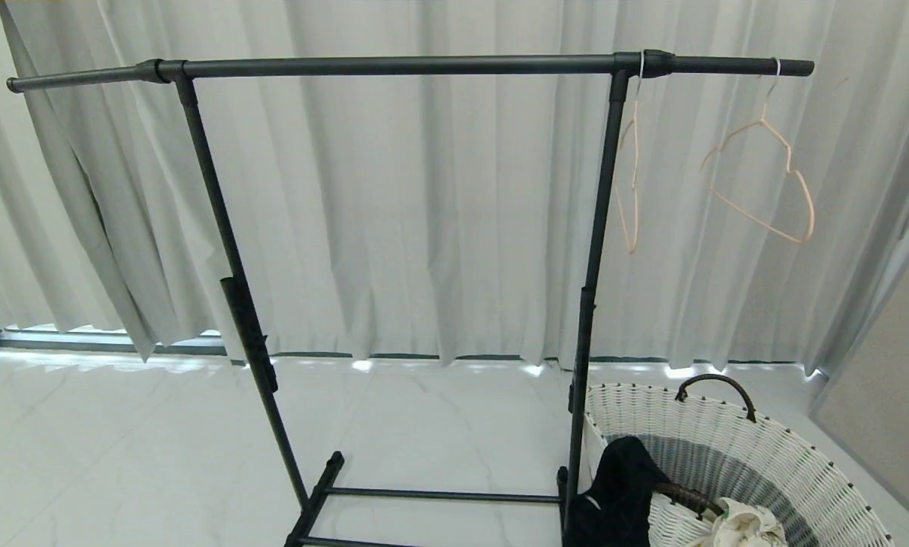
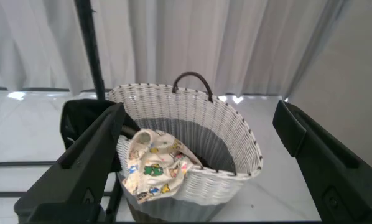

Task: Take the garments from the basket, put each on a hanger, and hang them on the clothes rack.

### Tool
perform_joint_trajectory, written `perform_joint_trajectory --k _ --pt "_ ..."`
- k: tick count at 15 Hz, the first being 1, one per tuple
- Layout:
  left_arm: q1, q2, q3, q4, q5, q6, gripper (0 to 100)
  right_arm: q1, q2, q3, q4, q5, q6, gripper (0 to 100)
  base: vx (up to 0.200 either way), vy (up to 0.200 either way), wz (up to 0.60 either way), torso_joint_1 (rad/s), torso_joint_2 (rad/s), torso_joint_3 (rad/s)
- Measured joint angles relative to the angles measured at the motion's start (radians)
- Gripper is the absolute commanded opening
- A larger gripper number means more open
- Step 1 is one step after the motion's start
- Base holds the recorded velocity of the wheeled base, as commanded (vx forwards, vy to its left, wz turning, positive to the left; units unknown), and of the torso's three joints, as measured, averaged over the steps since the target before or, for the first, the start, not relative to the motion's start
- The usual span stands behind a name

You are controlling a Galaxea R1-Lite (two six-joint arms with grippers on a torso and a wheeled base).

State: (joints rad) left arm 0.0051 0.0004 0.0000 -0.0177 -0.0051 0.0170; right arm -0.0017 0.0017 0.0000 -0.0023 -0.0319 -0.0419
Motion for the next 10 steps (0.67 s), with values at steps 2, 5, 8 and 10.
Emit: perform_joint_trajectory --k 2,5,8,10 --pt "0.0 0.0 0.0 0.0 0.001 0.002 100 0.0 0.0 0.0 0.0 0.001 -0.014 100 0.2 0.0 0.0 0.0 0.0 0.002" --pt "0.0 0.0 0.0 0.0 0.001 0.004 100 0.0 0.0 0.0 0.0 0.0 0.011 100 0.2 0.0 0.0 0.002 0.0 0.006" --pt "0.0 0.0 0.0 0.0 0.001 0.003 100 0.0 0.0 0.0 0.0 0.001 0.012 100 0.067 0.0 0.0 0.002 0.0 0.002" --pt "-0.001 0.0 0.0 0.0 0.001 0.0 100 0.0 0.002 0.0 0.0 0.005 -0.016 100 0.0 0.0 0.0 0.0 0.0 0.0"
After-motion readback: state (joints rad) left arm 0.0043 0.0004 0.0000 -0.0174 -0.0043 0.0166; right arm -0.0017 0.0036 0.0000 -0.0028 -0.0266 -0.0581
